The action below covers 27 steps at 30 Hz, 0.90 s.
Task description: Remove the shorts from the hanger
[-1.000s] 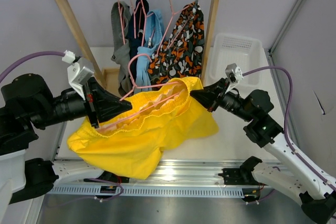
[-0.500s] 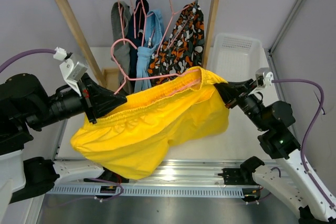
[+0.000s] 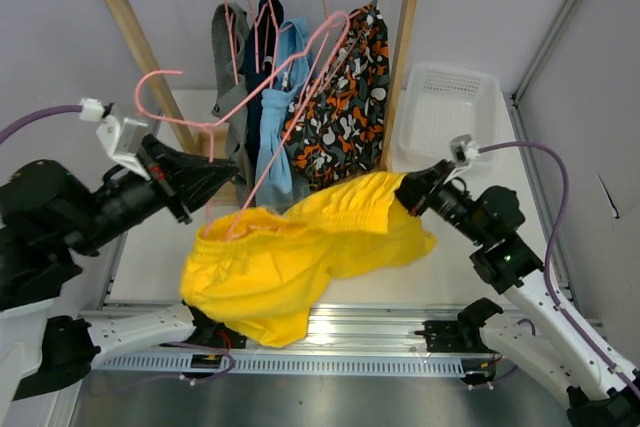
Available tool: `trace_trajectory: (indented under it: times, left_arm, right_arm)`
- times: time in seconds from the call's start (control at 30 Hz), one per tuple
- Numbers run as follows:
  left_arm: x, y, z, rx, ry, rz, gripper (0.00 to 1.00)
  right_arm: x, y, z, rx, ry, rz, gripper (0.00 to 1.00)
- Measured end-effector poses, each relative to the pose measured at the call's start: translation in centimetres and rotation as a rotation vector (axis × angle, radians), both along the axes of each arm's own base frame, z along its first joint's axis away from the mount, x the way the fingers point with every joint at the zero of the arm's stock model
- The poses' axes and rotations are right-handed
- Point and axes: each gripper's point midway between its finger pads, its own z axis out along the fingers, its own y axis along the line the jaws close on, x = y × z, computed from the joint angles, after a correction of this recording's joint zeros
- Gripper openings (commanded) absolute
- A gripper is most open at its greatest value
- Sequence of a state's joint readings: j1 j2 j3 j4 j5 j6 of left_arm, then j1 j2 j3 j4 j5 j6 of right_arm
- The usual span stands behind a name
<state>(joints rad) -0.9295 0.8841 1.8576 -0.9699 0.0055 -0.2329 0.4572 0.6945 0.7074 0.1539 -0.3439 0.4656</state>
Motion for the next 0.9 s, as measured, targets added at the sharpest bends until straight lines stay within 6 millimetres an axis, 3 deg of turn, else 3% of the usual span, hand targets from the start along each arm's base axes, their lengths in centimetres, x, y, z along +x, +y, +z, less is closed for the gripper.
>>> trace_trajectory:
  times: [0.13,0.2,0.3,0.4,0.47,0.53,0.6,0.67,0.73,0.8,0.9]
  left_arm:
    - [5.1,-2.6,-0.8,-0.066,-0.05,0.143,0.0]
    - [7.9,-4.1,-1.7,-0.097,-0.075,0.219,0.0]
    - [11.1,-6.4,-2.5,-0.105,-0.082,0.286,0.0]
    - [12.7,-8.5,-3.1,-0.082,-0.066,0.289,0.0]
    - [12.8,-9.8,-4.7,-0.046,-0.038,0.271,0.0]
    - [11.7,-9.8,-6.5,-0.014,-0.008,0.255,0.0]
    - [10.4,-9.1,-8.4,0.007,0.021,0.242,0.0]
    - [9.4,-8.0,-10.4,0.033,0.052,0.245,0.0]
    - [8.7,-6.8,-12.3,0.048,0.08,0.257,0.0]
    - [8.2,-6.0,-14.1,0.061,0.106,0.266,0.0]
    - [7.6,-5.4,-16.7,0.085,0.152,0.268,0.0]
  right_arm:
    - [-3.5,3.9,-1.4,-0.067,-0.013,0.143,0.0]
    - [-4.5,4.8,-1.5,-0.082,-0.029,0.176,0.0]
    - [-4.5,4.8,-1.5,-0.112,-0.026,0.156,0.0]
    - [-2.8,3.4,1.0,-0.158,-0.038,0.033,0.0]
    - [-0.8,1.9,4.5,-0.18,-0.088,-0.089,0.0]
    - [1.4,0.1,9.4,-0.188,-0.147,-0.213,0.0]
    - [4.2,-2.1,14.9,-0.181,-0.209,-0.339,0.0]
    - [7.1,-5.5,21.6,-0.142,-0.292,-0.486,0.0]
    - [9.8,-8.9,26.5,-0.115,-0.36,-0.612,0.0]
    - [12.7,-11.7,29.6,-0.101,-0.408,-0.713,0.0]
    - [17.0,-13.7,33.3,-0.072,-0.487,-0.785,0.0]
